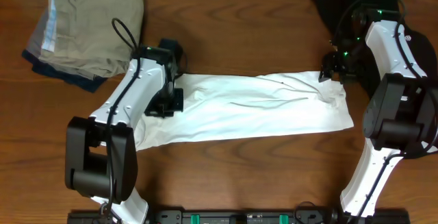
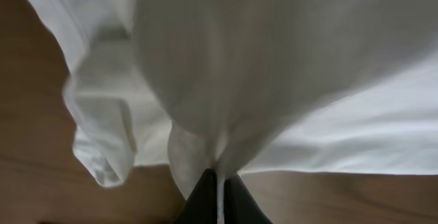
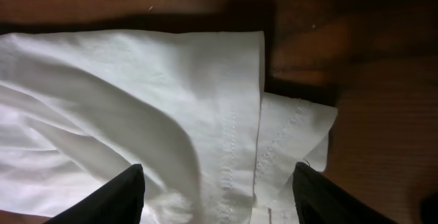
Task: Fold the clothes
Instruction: 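Press and smooth the shirt's left and right ends with both grippers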
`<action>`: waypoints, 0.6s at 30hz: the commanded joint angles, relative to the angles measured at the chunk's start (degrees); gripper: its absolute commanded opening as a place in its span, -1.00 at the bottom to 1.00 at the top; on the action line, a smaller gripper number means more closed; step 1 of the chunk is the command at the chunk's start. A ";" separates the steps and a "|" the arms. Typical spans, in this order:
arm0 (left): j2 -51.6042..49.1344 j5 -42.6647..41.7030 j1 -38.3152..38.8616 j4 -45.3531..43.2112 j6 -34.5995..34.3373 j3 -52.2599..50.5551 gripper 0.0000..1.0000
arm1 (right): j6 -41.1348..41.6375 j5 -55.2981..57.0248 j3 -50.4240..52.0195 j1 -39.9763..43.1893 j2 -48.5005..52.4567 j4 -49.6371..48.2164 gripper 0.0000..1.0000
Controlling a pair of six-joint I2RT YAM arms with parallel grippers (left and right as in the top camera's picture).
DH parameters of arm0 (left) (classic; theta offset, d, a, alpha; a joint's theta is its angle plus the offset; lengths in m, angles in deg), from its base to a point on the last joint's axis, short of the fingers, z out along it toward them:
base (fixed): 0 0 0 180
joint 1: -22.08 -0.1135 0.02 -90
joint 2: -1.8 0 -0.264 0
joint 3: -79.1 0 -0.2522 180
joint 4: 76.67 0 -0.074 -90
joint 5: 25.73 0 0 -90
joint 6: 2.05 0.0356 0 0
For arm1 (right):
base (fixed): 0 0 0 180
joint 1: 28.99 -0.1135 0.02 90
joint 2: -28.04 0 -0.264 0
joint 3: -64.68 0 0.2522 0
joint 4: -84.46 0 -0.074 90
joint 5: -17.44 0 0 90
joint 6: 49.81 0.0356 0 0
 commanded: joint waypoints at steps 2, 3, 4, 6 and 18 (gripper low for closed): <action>0.74 0.90 -0.02 1.29 -4.11 -3.63 -0.88 | -0.79 -0.46 -0.98 0.11 -0.09 -0.15 0.36; 0.74 0.90 -0.02 1.51 -4.33 -4.20 -0.88 | -0.79 -0.46 -0.98 0.11 -0.09 -0.20 0.36; 0.74 0.90 -0.02 1.64 -4.31 -4.55 -0.66 | -0.79 -0.46 -0.98 0.11 -0.09 -0.33 0.36; 0.74 0.94 -0.04 1.66 -4.28 -4.63 0.94 | -0.76 -0.46 -0.98 0.11 -0.09 -0.66 0.38; 6.51 4.00 -2.64 1.51 -4.28 2.54 0.96 | -1.31 -4.09 -0.92 3.89 -0.09 -0.11 0.75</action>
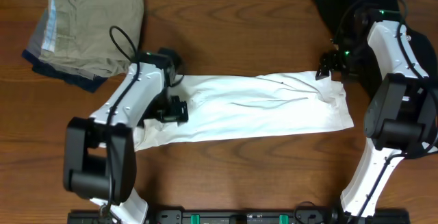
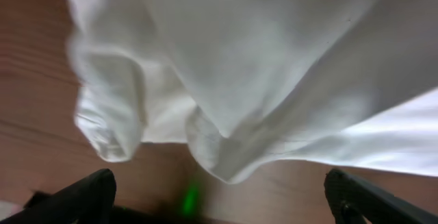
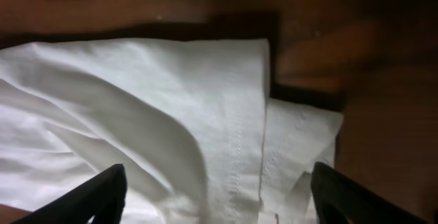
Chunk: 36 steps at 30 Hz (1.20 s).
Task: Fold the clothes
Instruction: 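Press and smooth the shirt's left and right ends with both grippers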
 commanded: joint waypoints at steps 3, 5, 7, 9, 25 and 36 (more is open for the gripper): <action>8.26 2.64 -3.19 -3.85 -0.74 3.65 0.96 | -4.37 -0.85 -0.31 3.30 -0.07 -0.46 0.83; 9.79 2.64 -4.20 -6.56 -0.74 3.65 0.96 | -4.46 0.96 -0.13 3.61 -0.07 -0.39 0.86; 10.78 2.64 -4.98 -8.87 -0.68 3.65 0.96 | -4.44 2.67 0.09 3.67 -0.07 -0.20 0.86; 11.06 2.64 -5.51 -10.54 0.09 3.65 0.96 | -4.24 4.74 0.66 3.65 -0.07 0.39 0.86; 11.02 2.64 -5.68 -12.33 1.84 3.65 0.96 | -5.99 1.55 12.87 3.28 -0.07 -7.17 0.82; 11.02 2.64 -5.68 -12.13 1.86 3.63 0.96 | -7.34 -2.71 20.37 3.28 -0.07 -12.81 0.73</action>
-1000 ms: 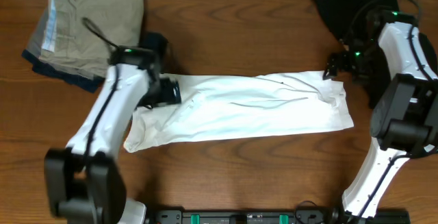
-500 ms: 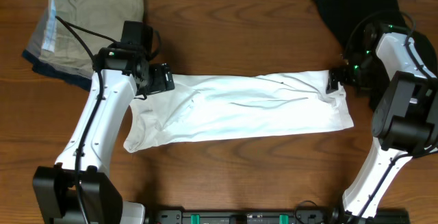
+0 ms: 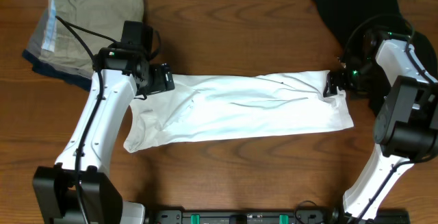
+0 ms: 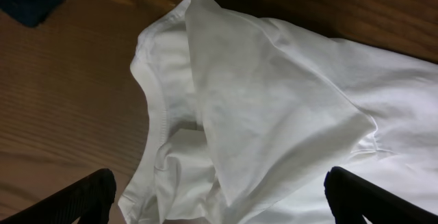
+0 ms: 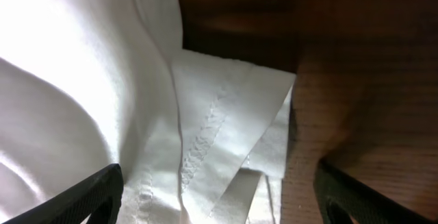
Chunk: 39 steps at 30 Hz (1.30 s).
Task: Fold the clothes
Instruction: 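Press and smooth the shirt's left and right ends with both grippers, then grasp the strip's right end with the right gripper and fold it leftward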
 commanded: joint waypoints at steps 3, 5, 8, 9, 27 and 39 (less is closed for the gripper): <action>0.07 0.72 -0.31 0.07 0.96 0.61 0.96 | -1.25 -5.11 6.23 -0.44 3.82 -3.19 0.69; 0.07 0.72 -0.31 0.07 0.94 0.61 0.96 | -1.22 -5.16 7.19 -0.44 3.82 -4.26 0.63; 0.07 0.72 -0.31 0.07 0.94 0.61 0.96 | -1.14 -6.45 8.39 -0.61 3.82 -5.92 0.42; 0.07 0.70 -0.31 0.07 0.94 0.61 0.96 | -1.01 -7.39 8.85 -0.81 3.82 -6.54 0.30; 0.07 0.70 -0.31 0.13 0.94 0.61 0.96 | 6.93 -4.81 12.61 -1.81 3.82 -12.15 -0.97; 0.07 0.70 -0.31 -0.55 0.94 0.61 0.96 | 6.91 -5.33 0.59 7.13 2.47 -2.49 -0.97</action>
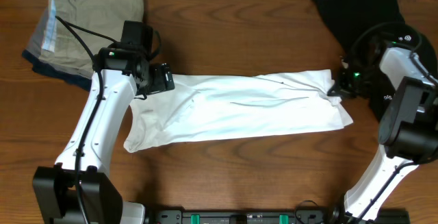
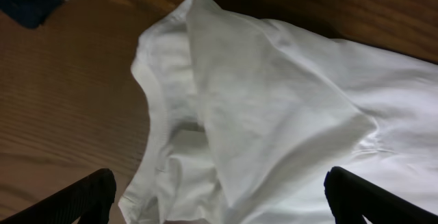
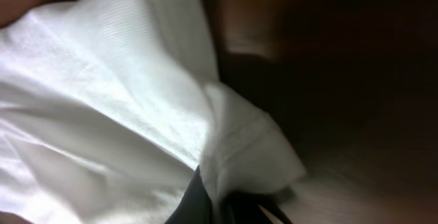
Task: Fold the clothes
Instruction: 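Grasp the strip's right end with the right gripper and fold it leftward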
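Observation:
A white shirt, folded into a long band, lies across the middle of the table. My left gripper hovers open over its left end. In the left wrist view both fingers stand wide apart above the collar and sleeve folds, holding nothing. My right gripper is at the shirt's right edge. The right wrist view shows it shut on a pinch of the white hem.
A stack of folded khaki and blue clothes sits at the back left corner. A black garment lies at the back right, just behind my right arm. The brown wooden table shows in front of the shirt.
My right gripper, open over the shirt's right hem corner before, is now shut on that hem. The left arm and the shirt's left end have not changed.
At first my left gripper was shut on cloth at the shirt's left part and the right was open at the top right corner. Then the left was open. Later it stood open over the left end. Now the right is shut on the hem.

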`<action>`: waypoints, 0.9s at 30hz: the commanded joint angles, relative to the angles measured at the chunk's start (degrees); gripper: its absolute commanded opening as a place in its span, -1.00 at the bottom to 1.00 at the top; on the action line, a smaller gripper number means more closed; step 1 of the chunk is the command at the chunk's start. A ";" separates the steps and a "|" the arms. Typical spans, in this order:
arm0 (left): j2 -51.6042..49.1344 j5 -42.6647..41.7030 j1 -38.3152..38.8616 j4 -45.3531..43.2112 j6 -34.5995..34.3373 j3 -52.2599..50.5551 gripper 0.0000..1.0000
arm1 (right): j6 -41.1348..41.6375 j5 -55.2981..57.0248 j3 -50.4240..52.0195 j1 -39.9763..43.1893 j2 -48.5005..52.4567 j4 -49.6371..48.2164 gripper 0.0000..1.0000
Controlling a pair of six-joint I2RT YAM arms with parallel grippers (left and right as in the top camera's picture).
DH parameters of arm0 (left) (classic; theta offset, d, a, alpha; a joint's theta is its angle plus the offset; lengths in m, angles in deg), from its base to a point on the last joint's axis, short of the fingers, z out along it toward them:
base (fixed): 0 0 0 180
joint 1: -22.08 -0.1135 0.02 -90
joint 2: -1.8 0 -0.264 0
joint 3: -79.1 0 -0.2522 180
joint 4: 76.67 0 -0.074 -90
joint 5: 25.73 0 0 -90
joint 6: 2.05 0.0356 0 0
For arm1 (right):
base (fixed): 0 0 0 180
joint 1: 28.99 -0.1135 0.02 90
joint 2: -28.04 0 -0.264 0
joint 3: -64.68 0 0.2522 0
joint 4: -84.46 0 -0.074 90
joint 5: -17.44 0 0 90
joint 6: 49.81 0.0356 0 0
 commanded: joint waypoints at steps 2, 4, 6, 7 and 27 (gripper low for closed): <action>0.07 0.68 -0.31 -0.59 0.94 0.61 0.96 | -0.48 6.10 -5.77 4.37 1.84 4.68 -0.97; 0.07 0.68 -0.31 -0.94 0.94 0.61 0.96 | -1.29 6.08 -8.66 5.11 1.11 7.17 -0.97; 0.07 0.68 -0.31 -1.33 0.94 0.61 0.96 | -1.77 6.08 -11.45 5.38 0.48 9.81 -0.97; 0.07 0.68 -0.31 -1.51 0.94 0.61 0.96 | -2.14 6.05 -12.72 5.31 0.22 11.15 -0.97; 0.07 0.70 -0.31 -3.19 2.05 0.61 0.96 | 6.88 -0.31 -18.67 -19.78 -0.24 16.87 -0.97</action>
